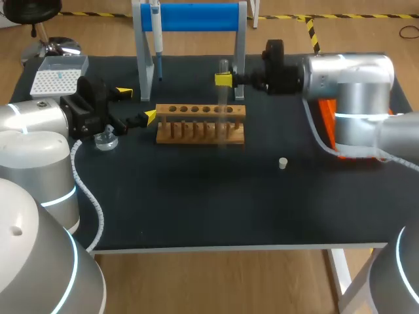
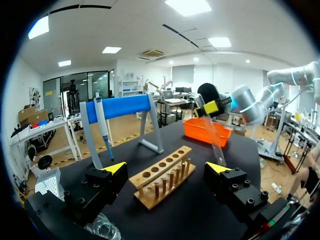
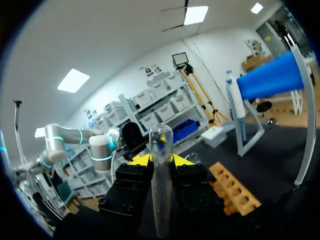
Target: Invert the test tube, pick up the pipette, mount the tip to pipette, aspirate from beaker and dispense into the tube, eject the tip, return the pipette, and cap with the stopper.
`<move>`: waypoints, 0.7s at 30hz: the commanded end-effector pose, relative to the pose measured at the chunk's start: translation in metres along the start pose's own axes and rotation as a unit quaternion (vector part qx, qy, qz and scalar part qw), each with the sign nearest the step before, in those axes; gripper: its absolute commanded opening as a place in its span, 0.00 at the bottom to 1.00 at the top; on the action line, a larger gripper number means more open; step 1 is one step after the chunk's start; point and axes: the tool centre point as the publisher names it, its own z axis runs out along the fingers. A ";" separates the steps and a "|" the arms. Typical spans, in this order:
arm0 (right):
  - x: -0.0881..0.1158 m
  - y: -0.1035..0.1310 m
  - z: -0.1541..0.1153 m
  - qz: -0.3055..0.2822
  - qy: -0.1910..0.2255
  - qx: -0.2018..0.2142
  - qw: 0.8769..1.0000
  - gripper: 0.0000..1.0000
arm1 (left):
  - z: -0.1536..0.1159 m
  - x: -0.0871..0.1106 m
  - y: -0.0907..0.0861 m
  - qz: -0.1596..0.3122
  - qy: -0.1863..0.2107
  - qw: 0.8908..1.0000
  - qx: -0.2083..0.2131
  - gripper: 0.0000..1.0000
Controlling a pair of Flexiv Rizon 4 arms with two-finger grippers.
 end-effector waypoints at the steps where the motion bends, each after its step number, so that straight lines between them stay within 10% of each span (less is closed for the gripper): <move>1: -0.006 -0.006 -0.001 0.282 0.016 0.060 0.957 0.00 | 0.001 0.002 0.001 0.000 -0.003 1.000 0.003 1.00; 13: -0.030 -0.007 -0.002 0.473 0.027 0.018 0.880 0.00 | 0.001 0.002 0.001 0.000 -0.003 1.000 0.003 1.00; 21: -0.029 0.008 -0.004 0.510 0.026 0.021 0.859 0.00 | 0.001 0.002 0.001 0.000 -0.003 1.000 0.003 1.00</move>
